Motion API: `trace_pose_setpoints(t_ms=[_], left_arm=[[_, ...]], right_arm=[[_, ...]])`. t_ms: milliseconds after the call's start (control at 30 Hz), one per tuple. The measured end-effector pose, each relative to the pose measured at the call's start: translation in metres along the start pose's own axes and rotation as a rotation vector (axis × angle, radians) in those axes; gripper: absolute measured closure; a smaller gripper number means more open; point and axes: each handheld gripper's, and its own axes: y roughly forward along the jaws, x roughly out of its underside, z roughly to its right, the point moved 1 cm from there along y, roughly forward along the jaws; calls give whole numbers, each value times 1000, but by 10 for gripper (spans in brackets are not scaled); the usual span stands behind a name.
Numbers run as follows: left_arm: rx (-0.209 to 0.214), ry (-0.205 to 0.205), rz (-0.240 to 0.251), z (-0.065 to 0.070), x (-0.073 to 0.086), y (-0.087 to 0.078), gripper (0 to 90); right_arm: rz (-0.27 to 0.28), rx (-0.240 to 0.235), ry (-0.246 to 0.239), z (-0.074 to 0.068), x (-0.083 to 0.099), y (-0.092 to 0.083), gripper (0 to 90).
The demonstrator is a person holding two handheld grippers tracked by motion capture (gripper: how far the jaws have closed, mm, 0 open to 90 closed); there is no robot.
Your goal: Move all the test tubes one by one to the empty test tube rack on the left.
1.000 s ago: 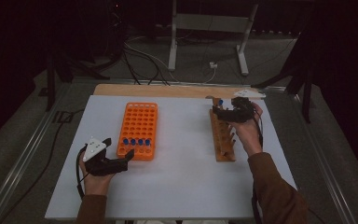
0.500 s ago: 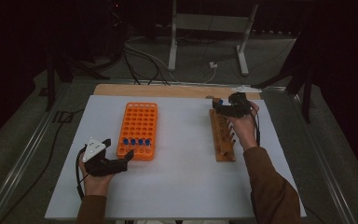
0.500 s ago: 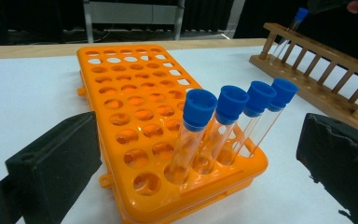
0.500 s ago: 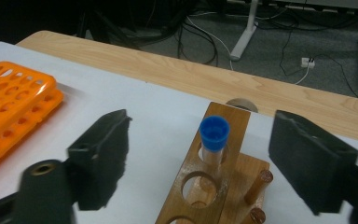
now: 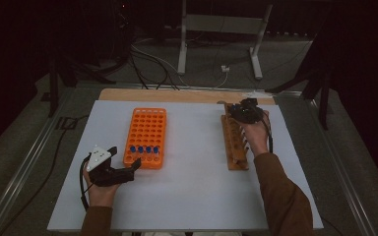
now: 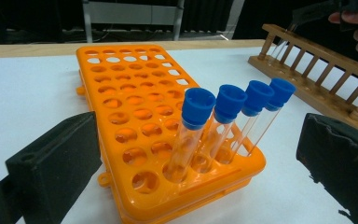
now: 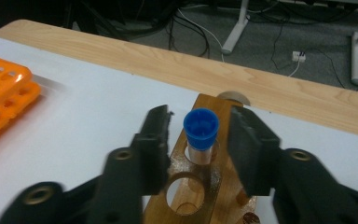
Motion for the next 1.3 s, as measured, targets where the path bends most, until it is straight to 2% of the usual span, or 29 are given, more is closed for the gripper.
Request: trace_pose_setpoints(t_ms=[467, 600, 733, 1300], left_arm=[[-6, -8, 2, -2, 1, -2, 9], [-7, -8, 0, -2, 1, -2, 9], [-7, -7, -3, -1, 2, -1, 9], [-4, -6, -2, 0, 1, -1, 9]], right_arm=[[-36, 30, -7, -1, 4, 17, 744], [-41, 43, -18, -3, 5, 18, 753], [-44, 59, -38, -4, 4, 17, 759], [16, 61, -42, -7, -5, 0, 762]])
